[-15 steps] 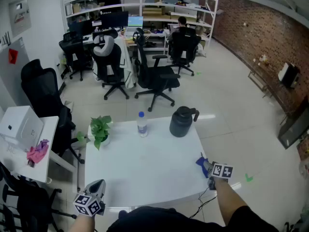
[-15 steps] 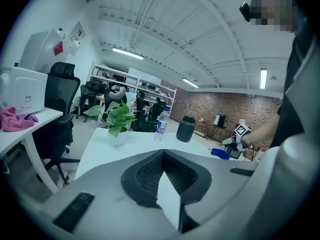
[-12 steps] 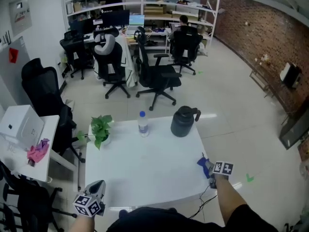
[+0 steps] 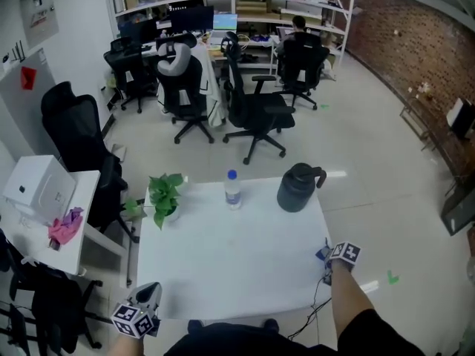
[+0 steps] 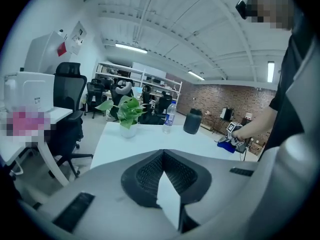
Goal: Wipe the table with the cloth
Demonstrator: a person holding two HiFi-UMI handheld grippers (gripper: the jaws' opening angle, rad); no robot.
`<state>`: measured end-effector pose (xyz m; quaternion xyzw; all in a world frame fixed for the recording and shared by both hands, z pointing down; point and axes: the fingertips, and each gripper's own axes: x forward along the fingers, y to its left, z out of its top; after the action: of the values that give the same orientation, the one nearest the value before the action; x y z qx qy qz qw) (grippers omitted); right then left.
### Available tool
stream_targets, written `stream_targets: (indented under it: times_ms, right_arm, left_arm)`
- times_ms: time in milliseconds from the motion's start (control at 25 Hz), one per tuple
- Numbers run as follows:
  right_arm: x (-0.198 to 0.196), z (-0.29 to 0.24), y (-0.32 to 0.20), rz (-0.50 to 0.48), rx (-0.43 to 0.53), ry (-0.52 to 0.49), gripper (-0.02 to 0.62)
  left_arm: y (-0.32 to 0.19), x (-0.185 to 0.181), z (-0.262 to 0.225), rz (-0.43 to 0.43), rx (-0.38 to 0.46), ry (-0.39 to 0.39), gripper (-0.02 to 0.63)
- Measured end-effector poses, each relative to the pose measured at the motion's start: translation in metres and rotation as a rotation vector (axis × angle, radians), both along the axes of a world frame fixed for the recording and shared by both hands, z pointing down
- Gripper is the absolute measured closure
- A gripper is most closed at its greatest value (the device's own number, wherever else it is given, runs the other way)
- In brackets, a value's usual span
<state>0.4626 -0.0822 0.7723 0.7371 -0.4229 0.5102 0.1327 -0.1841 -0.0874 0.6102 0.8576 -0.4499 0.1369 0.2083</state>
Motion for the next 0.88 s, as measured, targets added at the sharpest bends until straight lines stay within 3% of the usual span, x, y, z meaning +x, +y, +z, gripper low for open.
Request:
stream_targets:
  times_ms: [120,320,440,560,640,880]
  right_arm:
    - [0.005,0.008,-0.002,0.01,-0.029,0.037,0.237]
    - [0.016,0.008,0.001,-0.006,-0.029,0.107,0.41]
    - [0.015,0.004,0.003,-0.081,-0.044,0.157,0.483]
    - [-0.004,-0.007,-0.004,-0.242,-0.05,0.228,0.488]
    - [-0.035,-0.022,-0.021,-0.381,-0.002,0.268,0.488]
    - [-0.209,-0.067,-0.104,-0.824,0.279,0.216,0.488]
  left_arm:
    - [-0.001,-0.006,0.004,-0.014,-0.014,-0.003,0.609]
    - [-0.002,-0.01,0.01,-0.029,-0.031,-0.003,0.609]
    - [-0.005,-0.01,0.011,-0.03,-0.036,0.003,0.609]
    - [-0.01,-0.011,0.011,-0.036,-0.03,0.013,0.609]
    - [-0.013,-0.011,0.01,-0.038,-0.027,0.023,0.609]
    - [-0.014,-0.021,0.007,-0.062,-0.013,0.044,0.609]
